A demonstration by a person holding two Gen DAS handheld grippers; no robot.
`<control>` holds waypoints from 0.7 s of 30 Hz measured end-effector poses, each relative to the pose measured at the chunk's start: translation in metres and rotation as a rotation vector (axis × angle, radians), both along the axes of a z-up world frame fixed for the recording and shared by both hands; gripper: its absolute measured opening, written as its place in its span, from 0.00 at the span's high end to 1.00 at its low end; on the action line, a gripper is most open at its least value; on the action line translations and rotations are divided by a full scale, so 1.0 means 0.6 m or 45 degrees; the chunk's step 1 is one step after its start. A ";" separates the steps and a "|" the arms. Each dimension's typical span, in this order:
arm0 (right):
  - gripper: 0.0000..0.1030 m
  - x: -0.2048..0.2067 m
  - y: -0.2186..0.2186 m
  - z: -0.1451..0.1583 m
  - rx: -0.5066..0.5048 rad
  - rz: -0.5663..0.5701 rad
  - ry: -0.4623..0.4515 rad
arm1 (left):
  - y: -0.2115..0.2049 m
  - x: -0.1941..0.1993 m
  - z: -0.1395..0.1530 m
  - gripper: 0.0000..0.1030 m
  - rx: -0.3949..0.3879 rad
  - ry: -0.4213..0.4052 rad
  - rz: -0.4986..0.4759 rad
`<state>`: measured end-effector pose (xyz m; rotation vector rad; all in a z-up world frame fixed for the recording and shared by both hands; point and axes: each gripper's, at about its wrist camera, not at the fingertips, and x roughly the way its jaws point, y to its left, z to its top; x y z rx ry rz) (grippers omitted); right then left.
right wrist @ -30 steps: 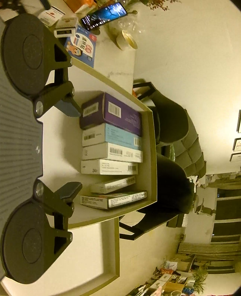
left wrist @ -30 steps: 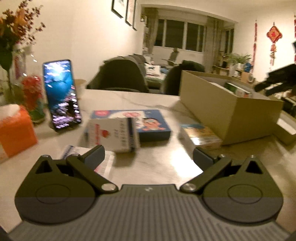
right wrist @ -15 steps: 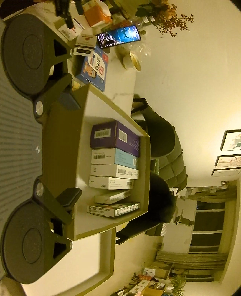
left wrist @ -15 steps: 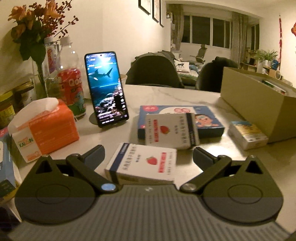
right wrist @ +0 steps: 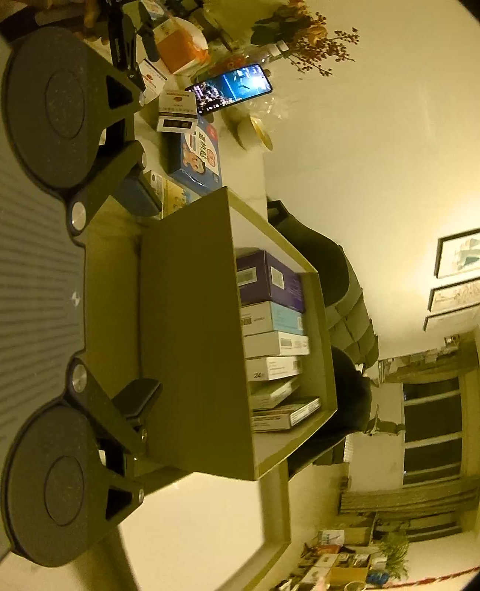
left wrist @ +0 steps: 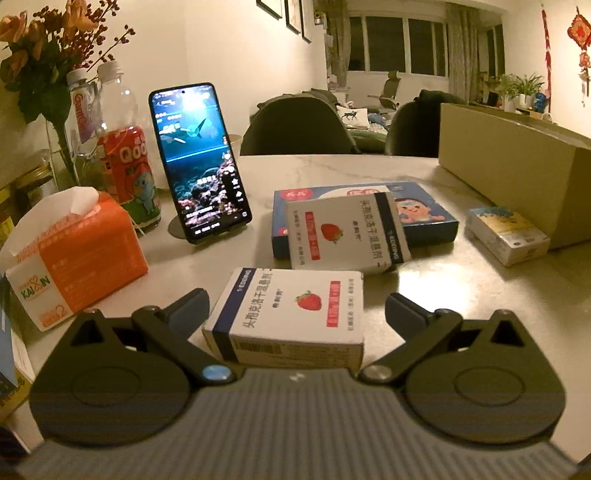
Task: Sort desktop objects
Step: 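Move the left tool to the white box with the red strawberry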
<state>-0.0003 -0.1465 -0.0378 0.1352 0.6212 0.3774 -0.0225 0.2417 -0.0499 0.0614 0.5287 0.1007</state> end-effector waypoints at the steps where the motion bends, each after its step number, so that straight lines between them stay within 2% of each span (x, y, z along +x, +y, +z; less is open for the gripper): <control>1: 0.06 -0.002 0.000 -0.004 0.008 -0.002 0.006 | 0.002 0.002 0.000 0.00 -0.004 0.003 0.005; 10: 0.06 -0.024 0.001 -0.035 0.085 -0.025 0.062 | 0.011 0.015 -0.007 0.00 -0.030 0.047 0.016; 15: 0.06 -0.031 0.002 -0.051 0.116 -0.035 0.093 | 0.013 0.017 -0.010 0.09 -0.035 0.066 0.017; 21: 0.06 -0.030 0.004 -0.062 0.118 -0.036 0.117 | 0.012 0.013 -0.010 0.11 -0.037 0.052 0.005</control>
